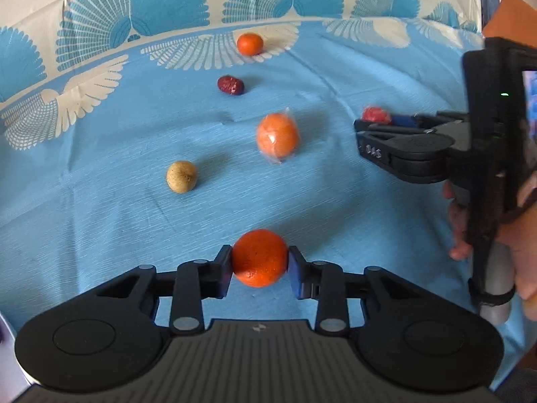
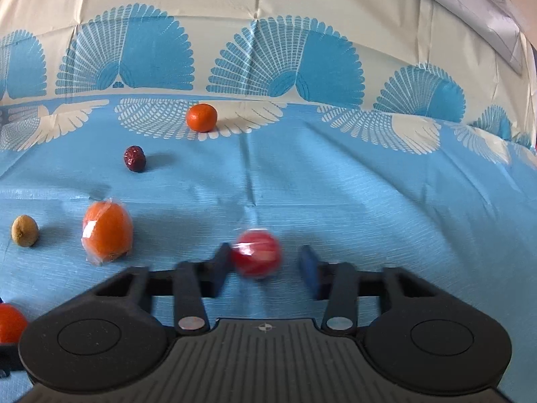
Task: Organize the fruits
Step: 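Grasp a tangerine with the left tool while the right tool grasps a wrapped red plum, then carry the tangerine and plum over the plate and open both tools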
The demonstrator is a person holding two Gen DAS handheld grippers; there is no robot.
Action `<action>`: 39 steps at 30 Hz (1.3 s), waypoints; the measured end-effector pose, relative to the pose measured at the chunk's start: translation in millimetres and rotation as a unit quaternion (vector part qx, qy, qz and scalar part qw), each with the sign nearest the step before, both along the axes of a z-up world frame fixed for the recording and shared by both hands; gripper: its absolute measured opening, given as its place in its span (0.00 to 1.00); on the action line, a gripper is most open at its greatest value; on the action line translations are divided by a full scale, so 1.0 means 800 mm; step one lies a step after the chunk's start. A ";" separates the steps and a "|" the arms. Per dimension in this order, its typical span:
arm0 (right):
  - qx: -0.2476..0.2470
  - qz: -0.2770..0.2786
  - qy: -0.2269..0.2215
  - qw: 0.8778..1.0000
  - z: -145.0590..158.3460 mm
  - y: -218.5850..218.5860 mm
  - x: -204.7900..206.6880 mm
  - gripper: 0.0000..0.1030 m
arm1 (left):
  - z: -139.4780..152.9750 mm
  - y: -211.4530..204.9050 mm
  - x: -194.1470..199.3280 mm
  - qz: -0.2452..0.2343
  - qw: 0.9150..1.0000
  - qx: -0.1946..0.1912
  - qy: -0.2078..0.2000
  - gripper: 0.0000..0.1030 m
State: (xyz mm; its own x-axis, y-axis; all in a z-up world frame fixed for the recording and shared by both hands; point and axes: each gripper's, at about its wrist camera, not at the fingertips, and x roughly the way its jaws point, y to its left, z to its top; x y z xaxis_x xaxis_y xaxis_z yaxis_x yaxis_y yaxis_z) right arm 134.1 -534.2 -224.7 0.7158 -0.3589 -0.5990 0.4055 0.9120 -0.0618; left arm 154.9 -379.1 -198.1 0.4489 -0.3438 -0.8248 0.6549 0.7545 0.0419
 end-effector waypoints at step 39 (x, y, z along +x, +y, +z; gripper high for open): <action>0.085 0.259 -0.056 0.961 0.277 0.442 -0.324 0.31 | 0.253 0.493 -0.265 0.236 0.968 -0.048 -0.072 0.37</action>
State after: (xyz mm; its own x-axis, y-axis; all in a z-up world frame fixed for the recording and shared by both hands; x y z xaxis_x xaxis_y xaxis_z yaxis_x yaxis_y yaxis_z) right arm -124.8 -180.4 -3.0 0.8348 0.1586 -0.5272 -0.1090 0.9863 0.1240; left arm -57.4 15.0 4.4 0.6829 -0.1440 -0.7162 0.2284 0.9733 0.0221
